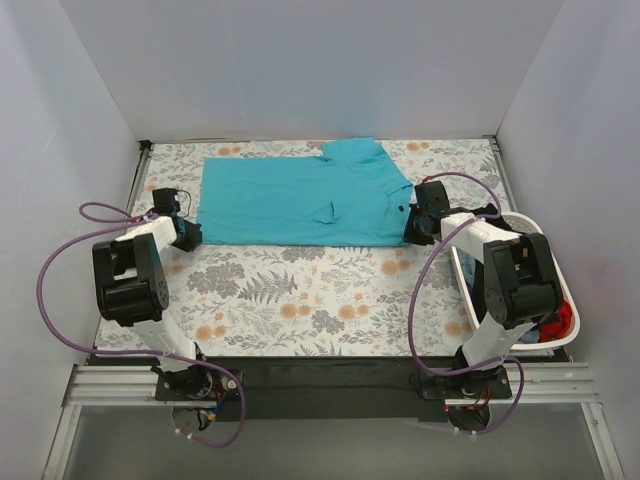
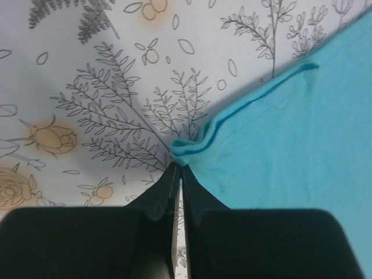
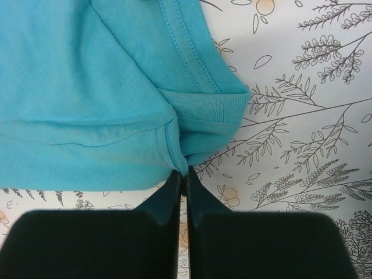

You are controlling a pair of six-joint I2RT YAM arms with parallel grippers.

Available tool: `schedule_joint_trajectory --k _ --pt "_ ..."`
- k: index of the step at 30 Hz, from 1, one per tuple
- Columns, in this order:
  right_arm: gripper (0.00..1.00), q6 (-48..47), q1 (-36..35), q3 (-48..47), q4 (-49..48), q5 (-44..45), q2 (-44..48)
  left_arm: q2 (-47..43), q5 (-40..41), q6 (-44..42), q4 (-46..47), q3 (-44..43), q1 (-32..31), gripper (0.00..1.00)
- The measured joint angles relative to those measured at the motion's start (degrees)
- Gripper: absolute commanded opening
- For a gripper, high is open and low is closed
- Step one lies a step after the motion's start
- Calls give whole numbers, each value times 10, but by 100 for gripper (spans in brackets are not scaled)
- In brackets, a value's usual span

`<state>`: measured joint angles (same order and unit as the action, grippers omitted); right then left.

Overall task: Fold and stack the t-shirts
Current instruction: Fold the tshirt

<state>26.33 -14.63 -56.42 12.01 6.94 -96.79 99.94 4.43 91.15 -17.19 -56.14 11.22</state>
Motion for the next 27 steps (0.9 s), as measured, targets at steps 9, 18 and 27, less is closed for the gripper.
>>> schedule_joint_trajectory --k 9,18,27 --pt "1 -12 0 30 45 -33 91 -58 58 1 -104 4 -2 0" --pt "1 -5 0 149 105 -66 266 -232 96 -11 -168 88 17 0" --pt "8 31 0 230 177 -115 418 -317 134 3 -240 130 23 12"
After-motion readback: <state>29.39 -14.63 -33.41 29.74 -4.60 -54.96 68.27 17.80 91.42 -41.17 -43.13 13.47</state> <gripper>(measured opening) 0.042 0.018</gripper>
